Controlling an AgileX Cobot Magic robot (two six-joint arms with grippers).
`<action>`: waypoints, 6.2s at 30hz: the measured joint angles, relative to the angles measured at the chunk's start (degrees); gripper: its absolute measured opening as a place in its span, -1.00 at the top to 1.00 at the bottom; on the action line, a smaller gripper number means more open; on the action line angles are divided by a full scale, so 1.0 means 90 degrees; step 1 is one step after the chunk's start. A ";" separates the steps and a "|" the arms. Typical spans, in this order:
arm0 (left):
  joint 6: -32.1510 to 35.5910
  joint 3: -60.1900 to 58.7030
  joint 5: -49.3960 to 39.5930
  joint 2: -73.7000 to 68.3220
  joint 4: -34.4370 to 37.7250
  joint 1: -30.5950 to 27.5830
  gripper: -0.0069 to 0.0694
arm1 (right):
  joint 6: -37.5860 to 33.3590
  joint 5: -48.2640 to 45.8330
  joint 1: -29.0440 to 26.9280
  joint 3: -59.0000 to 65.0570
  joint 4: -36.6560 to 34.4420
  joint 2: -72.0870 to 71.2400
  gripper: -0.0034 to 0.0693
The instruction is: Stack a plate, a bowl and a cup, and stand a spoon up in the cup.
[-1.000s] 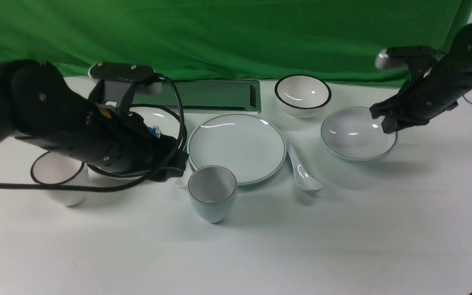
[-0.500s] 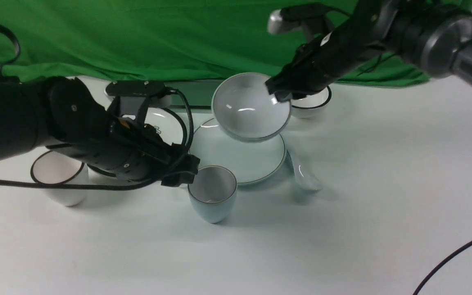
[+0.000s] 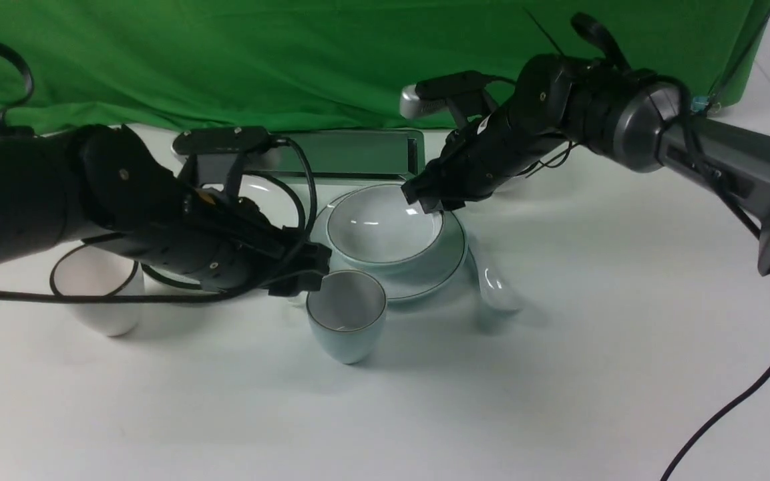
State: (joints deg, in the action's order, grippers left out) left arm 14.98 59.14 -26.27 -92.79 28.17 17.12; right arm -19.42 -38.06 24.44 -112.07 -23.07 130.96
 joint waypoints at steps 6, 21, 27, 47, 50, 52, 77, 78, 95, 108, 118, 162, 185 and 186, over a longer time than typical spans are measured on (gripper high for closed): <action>0.0324 0.0007 0.0056 -0.0497 0.0000 0.0153 0.19 | 0.0000 -0.0109 0.0000 -0.0127 -0.0006 -0.0007 -0.12; 0.0494 0.0856 -0.0577 -0.0584 -0.0325 0.0342 0.83 | 0.0018 -0.1589 0.0000 -0.0708 0.1336 -0.1724 -0.14; 0.0494 0.2428 -0.0953 -0.0944 -0.0833 0.0381 0.83 | 0.0522 -0.1697 -0.0033 -0.0717 0.2407 -0.2061 -0.14; 0.0100 0.5580 -0.2453 -0.3513 -0.1842 0.0381 0.09 | 0.0766 -0.2517 -0.0132 0.0401 0.2510 -0.1684 -0.28; -0.0115 0.5580 -0.2570 -0.3303 -0.1995 0.0381 -0.20 | 0.0846 -0.2284 -0.0132 0.0744 0.2429 -0.1679 -0.35; -0.0181 0.5580 -0.2736 -0.3008 -0.2143 0.0381 -0.23 | 0.0846 -0.2101 -0.0132 0.0957 0.2254 -0.1665 -0.37; -0.0977 0.0392 -0.2790 0.3091 -0.2514 -0.0003 0.29 | 0.0951 -0.2385 -0.0153 0.1454 0.2563 -0.0591 -0.39; -0.0984 0.0168 -0.2790 0.3260 -0.2520 -0.0022 0.29 | 0.0961 -0.2478 -0.0188 0.1454 0.2606 -0.0597 -0.39; -0.1130 -0.2722 -0.0899 0.4493 -0.2323 -0.0121 0.26 | 0.2584 -0.1321 -0.0299 0.1454 0.2673 -0.0685 -0.39; -0.1130 -0.2724 -0.0796 0.4493 -0.1998 -0.0121 0.24 | 0.2833 -0.0958 -0.0378 0.1454 0.2407 -0.0496 0.38; -0.0934 -0.2725 -0.0769 0.4504 -0.1823 -0.0121 0.25 | 0.1689 -0.0377 0.0101 0.1403 0.1793 -0.1356 0.41; 0.0183 -0.2555 0.0151 0.7263 -0.2876 -0.0121 0.91 | 0.0757 -0.0918 0.1196 0.1617 0.3932 -0.5485 0.88; 0.0183 -0.2555 0.0173 0.7281 -0.2961 -0.0121 0.90 | 0.3373 0.4478 0.1201 1.0911 0.3926 -1.2205 0.87; 0.0183 -0.2555 0.0173 0.7281 -0.2961 -0.0121 0.90 | 0.3661 0.4556 0.1201 1.1216 0.3911 -1.2219 0.86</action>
State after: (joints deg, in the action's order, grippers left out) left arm 16.62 36.14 -24.71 -27.27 1.52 16.03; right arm 13.53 2.94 35.25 -11.13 12.13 20.99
